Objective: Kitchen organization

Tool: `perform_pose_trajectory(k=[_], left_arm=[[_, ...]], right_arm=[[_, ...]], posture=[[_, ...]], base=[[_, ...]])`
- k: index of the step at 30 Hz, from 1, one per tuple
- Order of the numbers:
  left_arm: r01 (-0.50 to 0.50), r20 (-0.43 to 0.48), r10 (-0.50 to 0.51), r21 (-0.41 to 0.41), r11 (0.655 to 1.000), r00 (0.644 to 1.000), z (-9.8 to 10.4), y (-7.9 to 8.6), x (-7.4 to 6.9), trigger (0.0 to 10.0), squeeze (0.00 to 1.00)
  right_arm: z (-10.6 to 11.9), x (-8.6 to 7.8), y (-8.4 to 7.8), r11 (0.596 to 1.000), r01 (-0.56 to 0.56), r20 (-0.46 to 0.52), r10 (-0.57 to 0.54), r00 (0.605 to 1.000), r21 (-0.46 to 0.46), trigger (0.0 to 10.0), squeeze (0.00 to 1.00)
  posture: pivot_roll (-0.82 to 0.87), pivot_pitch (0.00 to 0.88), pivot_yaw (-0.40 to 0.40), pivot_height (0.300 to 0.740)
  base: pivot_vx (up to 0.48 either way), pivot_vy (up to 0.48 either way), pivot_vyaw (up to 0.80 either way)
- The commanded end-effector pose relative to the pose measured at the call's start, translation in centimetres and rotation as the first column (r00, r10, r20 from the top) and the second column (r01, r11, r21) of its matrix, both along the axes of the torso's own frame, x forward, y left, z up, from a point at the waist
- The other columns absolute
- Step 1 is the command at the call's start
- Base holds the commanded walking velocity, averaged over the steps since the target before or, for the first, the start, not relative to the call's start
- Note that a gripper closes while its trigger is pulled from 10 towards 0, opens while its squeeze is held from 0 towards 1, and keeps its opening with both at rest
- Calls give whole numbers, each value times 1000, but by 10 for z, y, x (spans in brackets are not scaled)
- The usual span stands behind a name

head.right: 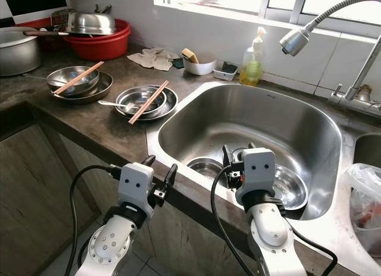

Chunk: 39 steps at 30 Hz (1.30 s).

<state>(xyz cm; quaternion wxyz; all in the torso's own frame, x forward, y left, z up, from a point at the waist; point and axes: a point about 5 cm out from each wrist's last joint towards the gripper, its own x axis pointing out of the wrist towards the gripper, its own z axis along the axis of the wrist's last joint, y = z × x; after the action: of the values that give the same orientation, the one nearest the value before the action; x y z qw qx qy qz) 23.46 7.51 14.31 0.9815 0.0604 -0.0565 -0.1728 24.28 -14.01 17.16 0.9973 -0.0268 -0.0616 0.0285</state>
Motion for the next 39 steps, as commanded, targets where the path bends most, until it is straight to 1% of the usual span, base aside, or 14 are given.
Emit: perform_pose_trajectory(k=[1,23,39], left_arm=[[12,-6,-12,2,1000,1000,-2,-1,-2,10000,0],[25,-12,-25,12,1000,1000,-5,-1,-3,10000,0],[26,-14,-26,9,1000,1000,-5,-2,-2,10000,0]], right_arm=[[6,1,0,1000,5,34,-5,999,7,10000,0],[7,4,4,1000,1,33,-2,999,17,10000,0],[3,5,5,999,5,10,-5,1000,33,10000,0]], posture=[[69,3,-56,740],[67,0,-46,740],[69,4,-45,740]], base=[[-251,0,0],[-273,0,0],[-285,0,0]])
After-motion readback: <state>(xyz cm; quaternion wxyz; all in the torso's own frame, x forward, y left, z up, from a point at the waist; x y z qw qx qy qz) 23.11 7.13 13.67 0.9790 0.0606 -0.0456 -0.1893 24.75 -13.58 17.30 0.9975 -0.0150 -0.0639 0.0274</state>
